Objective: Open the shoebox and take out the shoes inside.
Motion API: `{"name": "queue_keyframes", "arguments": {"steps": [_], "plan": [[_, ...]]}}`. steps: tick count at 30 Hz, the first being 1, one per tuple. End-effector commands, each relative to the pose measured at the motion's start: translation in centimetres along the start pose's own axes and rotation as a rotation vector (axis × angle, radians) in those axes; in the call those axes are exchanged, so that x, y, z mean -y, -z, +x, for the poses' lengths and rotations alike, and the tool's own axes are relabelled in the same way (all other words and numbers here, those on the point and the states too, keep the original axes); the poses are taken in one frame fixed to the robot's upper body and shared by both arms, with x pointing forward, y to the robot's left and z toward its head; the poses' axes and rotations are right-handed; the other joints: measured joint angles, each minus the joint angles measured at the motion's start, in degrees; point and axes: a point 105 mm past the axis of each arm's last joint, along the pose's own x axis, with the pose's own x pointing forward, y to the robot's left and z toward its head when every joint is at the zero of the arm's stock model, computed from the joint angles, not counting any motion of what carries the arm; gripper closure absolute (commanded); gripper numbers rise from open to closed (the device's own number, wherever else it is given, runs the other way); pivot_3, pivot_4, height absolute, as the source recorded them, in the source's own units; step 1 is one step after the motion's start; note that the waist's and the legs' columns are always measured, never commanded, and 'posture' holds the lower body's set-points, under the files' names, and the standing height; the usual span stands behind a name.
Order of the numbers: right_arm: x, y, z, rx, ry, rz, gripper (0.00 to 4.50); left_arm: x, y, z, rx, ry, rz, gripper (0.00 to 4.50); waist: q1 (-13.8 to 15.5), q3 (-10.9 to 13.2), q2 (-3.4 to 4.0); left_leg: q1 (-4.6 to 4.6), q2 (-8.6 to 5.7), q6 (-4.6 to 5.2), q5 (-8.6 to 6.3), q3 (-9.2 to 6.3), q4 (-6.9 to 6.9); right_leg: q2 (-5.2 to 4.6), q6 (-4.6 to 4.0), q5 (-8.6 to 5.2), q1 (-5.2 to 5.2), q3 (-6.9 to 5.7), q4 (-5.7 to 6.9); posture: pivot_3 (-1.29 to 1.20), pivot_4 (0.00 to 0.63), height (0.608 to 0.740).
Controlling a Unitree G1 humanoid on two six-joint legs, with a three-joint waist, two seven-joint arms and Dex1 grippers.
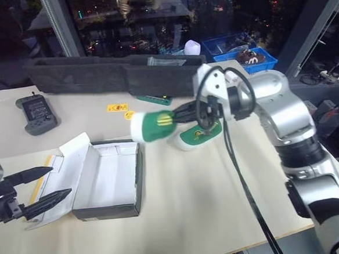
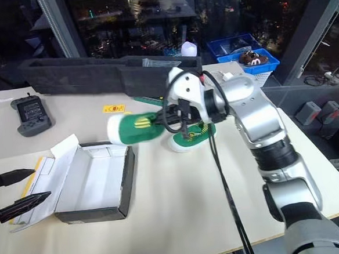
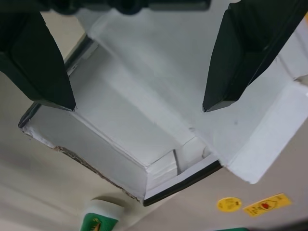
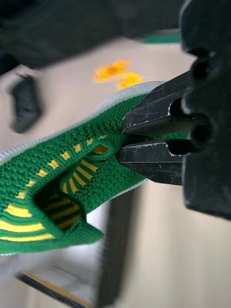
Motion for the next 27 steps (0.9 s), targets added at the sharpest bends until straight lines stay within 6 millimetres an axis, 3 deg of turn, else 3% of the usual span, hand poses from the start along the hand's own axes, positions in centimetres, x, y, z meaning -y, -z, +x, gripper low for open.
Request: {"name": "queue_keyframes", "arguments": {"steps": [1, 4, 14, 21, 27], "plan": [[0.0, 0.7, -2.2, -0.102, 0.060, -0.023, 4.46, 0.2, -0.7, 0.5, 0.026, 0.018, 0.024, 0.00, -0.1, 0.0, 0.03, 0.03, 0.00, 0.00, 0.00, -0.01, 0.00, 0.02, 0.02, -0.01, 0.00, 0.01, 0.02, 0.00, 0.150, 0.738], [-0.3, 3.7, -3.8, -0.256, 0.091, -0.005, 4.46, 0.0, -0.9, 0.9, 0.030, 0.025, 0.026, 0.00, 0.1, 0.0, 0.03, 0.06, -0.01, 0.00, 0.00, 0.00, 0.02, 0.02, 0.02, -0.01, 0.01, 0.05, 0.02, 0.00, 0.150, 0.738], [-0.8, 10.3, -6.2, -0.574, 0.102, -0.020, 4.46, -0.1, -1.4, 1.7, 0.039, 0.044, 0.036, 0.00, 0.0, 0.0, 0.06, 0.05, -0.05, 0.00, 0.00, 0.06, 0.10, -0.02, 0.07, -0.02, 0.04, 0.12, -0.02, 0.00, 0.150, 0.738], [-0.6, 13.8, -6.1, -0.686, 0.095, -0.029, 4.46, 0.0, -1.6, 1.6, 0.041, 0.041, 0.036, 0.00, 0.1, 0.0, 0.06, 0.06, -0.05, 0.00, 0.00, 0.06, 0.12, -0.01, 0.07, -0.02, 0.06, 0.12, -0.02, 0.00, 0.150, 0.738], [-0.4, 14.8, -5.1, -0.674, 0.095, -0.019, 4.46, 0.2, -1.6, 1.6, 0.038, 0.039, 0.033, 0.00, 0.7, 0.0, 0.06, 0.03, -0.06, 0.00, 0.00, 0.05, 0.28, -0.03, 0.13, 0.02, 0.13, 0.12, -0.02, 0.00, 0.150, 0.738]]}}
